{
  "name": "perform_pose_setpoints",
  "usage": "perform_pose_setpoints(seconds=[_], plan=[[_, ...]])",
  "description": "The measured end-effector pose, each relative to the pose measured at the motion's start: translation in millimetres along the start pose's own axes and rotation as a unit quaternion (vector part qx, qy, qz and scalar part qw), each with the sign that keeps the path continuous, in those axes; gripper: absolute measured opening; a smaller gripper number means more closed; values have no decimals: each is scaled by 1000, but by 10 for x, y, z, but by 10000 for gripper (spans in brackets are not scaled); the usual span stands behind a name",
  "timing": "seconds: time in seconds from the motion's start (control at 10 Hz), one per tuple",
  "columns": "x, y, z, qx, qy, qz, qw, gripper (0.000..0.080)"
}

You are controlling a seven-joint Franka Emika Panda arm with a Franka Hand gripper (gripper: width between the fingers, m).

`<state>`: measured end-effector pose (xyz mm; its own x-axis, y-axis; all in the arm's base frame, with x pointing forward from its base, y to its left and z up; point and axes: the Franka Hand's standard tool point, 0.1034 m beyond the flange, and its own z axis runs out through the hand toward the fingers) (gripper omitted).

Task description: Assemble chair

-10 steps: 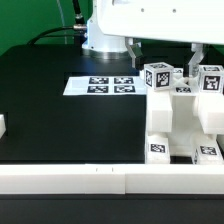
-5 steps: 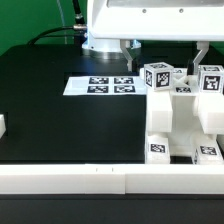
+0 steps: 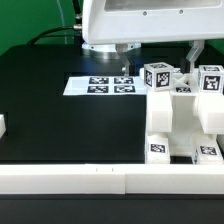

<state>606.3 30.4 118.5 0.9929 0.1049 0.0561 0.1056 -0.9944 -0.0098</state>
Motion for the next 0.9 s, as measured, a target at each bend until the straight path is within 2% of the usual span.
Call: perform_pose_setpoints(seconds=[0.2, 0.4, 0.7, 0.9], plan=[[0, 3, 0, 0, 0, -21, 1000, 638], [0, 3, 0, 0, 0, -21, 1000, 286], [0, 2, 0, 1, 0, -5, 1000, 286], [1, -11, 0, 2, 0, 87, 996, 286]])
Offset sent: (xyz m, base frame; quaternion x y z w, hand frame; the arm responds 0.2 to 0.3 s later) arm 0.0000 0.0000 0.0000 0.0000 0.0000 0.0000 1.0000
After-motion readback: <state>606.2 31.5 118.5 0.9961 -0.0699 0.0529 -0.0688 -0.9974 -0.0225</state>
